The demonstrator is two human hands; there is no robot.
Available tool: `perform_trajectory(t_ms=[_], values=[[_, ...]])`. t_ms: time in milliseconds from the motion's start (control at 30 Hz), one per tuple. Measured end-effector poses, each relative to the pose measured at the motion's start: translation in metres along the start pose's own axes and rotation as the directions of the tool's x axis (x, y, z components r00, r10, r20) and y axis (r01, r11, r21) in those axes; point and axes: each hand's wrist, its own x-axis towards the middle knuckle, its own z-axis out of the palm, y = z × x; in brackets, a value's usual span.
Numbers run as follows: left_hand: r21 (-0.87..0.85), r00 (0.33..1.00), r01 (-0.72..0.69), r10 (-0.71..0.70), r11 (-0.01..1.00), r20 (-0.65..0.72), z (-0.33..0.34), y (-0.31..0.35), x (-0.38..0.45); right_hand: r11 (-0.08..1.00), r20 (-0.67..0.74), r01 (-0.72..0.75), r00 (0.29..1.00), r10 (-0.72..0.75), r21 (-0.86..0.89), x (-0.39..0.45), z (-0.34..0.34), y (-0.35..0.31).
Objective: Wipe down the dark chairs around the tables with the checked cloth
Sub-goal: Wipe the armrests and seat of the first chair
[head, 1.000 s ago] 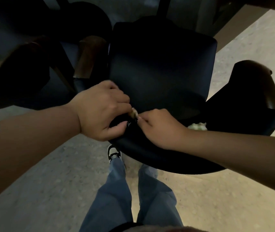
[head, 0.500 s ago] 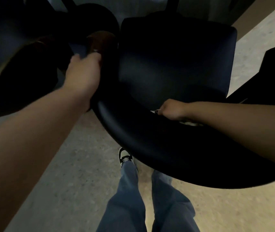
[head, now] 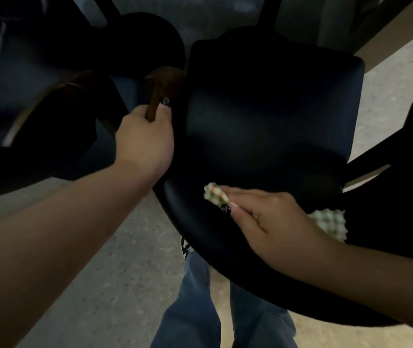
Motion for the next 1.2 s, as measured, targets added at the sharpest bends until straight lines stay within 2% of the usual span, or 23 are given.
perform_trajectory(t_ms=[67,133,200,267,300,367,533,600,667,800,900,1067,1200], values=[[-0.014,1.000,0.006,-0.005,1.000,0.013,0.000,0.001,-0.002,0.999,-0.021,-0.035,0.999,0.035,-0.015,0.014,0.003,0.008],[-0.021,1.000,0.015,-0.015,1.000,0.023,-0.001,0.003,-0.003,0.977,0.047,-0.189,0.980,0.194,-0.096,0.040,0.010,0.024],[-0.037,0.999,0.021,-0.020,0.999,0.034,-0.002,0.004,-0.003,0.906,0.119,-0.384,0.906,0.407,-0.176,0.075,0.021,0.051],[-0.044,0.999,0.028,-0.026,0.999,0.043,-0.003,0.005,-0.003,0.830,0.178,-0.546,0.810,0.558,-0.116,0.104,0.034,0.077],[-0.050,0.998,0.033,-0.031,0.998,0.046,-0.003,0.005,-0.004,0.813,0.211,-0.579,0.790,0.576,-0.052,0.113,0.040,0.085],[-0.054,0.998,0.040,-0.038,0.998,0.040,-0.003,0.005,-0.005,0.824,0.232,-0.565,0.808,0.542,0.041,0.122,0.045,0.087],[-0.050,0.999,0.039,-0.037,0.998,0.035,-0.003,0.004,-0.005,0.877,0.023,-0.360,0.928,0.372,0.318,0.097,0.033,0.038],[-0.035,0.999,0.031,-0.031,0.999,0.024,-0.002,0.004,-0.005,0.897,-0.014,-0.291,0.950,0.313,0.334,0.089,0.032,0.021],[-0.031,0.999,0.033,-0.033,0.999,0.021,-0.002,0.003,-0.005,0.919,-0.062,-0.295,0.945,0.322,0.262,0.096,0.036,0.013],[-0.031,1.000,0.023,-0.023,0.999,0.018,-0.002,0.002,-0.004,0.793,-0.019,-0.509,0.838,0.545,0.335,0.150,0.048,0.034],[-0.036,1.000,0.022,-0.021,0.999,0.014,-0.001,0.001,-0.004,0.812,-0.017,-0.516,0.841,0.540,0.273,0.168,0.053,0.040],[-0.043,1.000,0.018,-0.018,0.999,-0.001,0.000,0.001,-0.002,0.962,-0.166,-0.253,0.949,0.268,0.105,0.108,0.028,-0.022],[-0.042,1.000,0.017,-0.016,0.999,0.008,0.000,0.001,-0.003,0.996,-0.132,0.015,0.991,-0.004,0.084,0.032,0.023,-0.062]])
